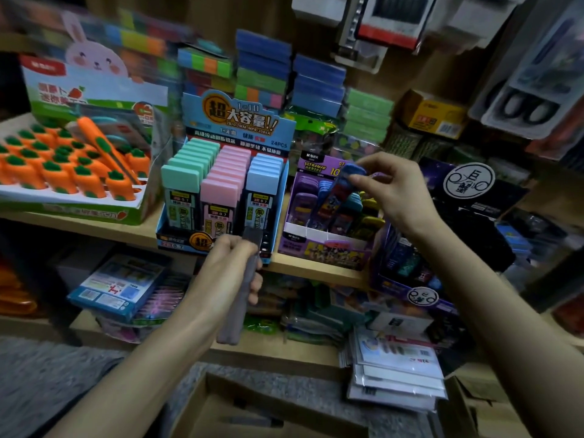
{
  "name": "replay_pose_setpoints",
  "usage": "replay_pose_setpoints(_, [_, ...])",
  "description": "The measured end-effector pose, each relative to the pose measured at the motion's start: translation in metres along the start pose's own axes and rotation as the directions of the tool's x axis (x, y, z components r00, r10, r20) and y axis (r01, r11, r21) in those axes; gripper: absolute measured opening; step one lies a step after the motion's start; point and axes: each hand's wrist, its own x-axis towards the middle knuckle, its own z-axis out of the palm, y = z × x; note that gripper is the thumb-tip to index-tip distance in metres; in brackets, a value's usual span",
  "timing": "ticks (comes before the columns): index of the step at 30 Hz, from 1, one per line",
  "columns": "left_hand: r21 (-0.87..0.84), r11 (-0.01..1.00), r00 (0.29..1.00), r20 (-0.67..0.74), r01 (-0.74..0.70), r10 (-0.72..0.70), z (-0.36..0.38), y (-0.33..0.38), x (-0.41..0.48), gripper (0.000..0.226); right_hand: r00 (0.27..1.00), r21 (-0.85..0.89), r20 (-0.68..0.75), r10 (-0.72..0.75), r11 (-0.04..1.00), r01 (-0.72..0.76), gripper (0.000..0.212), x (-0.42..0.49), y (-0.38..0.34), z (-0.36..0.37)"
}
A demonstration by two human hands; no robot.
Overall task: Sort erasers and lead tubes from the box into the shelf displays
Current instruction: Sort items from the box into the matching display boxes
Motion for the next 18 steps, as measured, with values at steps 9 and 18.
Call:
replay_pose_setpoints(9, [0.155, 0.974, 0.985, 0.078, -0.164, 0.154, -0.009, -0.003, -0.004, 0.007, 0.99, -0.181, -0.02, -0.141, 0.974, 0.135, 0.025, 0.006, 0.003, 0.017])
replay_pose_setpoints(18, [0.129, 0.975, 0.982, 0.074, -0.183, 0.174, -0.005, -0.002, -0.008, 0.01, 0.985, -0.225, 0.04, -0.171, 0.959, 0.175, 0.025, 0.0, 0.015, 0.024])
